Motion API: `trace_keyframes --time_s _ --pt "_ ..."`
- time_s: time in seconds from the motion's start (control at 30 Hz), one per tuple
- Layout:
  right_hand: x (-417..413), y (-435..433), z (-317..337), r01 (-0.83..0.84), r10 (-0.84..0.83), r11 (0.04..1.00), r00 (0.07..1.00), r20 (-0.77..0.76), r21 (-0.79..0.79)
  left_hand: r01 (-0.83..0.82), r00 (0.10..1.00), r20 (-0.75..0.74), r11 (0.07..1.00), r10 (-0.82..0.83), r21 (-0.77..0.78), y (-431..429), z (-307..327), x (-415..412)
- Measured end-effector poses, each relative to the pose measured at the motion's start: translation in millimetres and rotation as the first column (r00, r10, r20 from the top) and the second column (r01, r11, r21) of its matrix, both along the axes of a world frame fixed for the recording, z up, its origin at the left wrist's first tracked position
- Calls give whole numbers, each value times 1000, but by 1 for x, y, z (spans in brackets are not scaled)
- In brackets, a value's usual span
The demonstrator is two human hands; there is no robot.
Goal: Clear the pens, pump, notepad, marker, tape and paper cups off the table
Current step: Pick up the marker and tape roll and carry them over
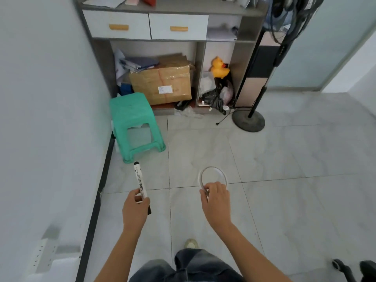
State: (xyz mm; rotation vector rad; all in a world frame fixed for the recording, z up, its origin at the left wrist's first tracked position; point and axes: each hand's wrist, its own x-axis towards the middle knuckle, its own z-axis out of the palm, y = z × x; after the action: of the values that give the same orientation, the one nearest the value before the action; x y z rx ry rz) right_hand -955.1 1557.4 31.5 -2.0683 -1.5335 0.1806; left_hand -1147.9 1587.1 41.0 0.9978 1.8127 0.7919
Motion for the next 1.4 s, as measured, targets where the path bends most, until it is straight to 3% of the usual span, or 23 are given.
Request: trace_keyframes --time_s 0.17,0.47,0.77,1.03,1.4 --pt "24 65 -12 -36 33 997 999 -40 -75 53 998 -28 999 -53 -3 64 5 35" --pt "36 226 -23 -72 79 996 991 104 -61 1 998 -56 1000 -2 -21 229 -9 37" --pt "16 404 -6 51 -54 998 994 95 38 48 999 -11 993 -47 107 449 17 22" --pt "35 487 -18 77 -66 996 979 191 -52 158 987 41 987 -157 -35 532 -1 49" --pt "98 712 -23 -88 59 987 976 208 136 12 999 -51 999 -9 43 724 12 96"
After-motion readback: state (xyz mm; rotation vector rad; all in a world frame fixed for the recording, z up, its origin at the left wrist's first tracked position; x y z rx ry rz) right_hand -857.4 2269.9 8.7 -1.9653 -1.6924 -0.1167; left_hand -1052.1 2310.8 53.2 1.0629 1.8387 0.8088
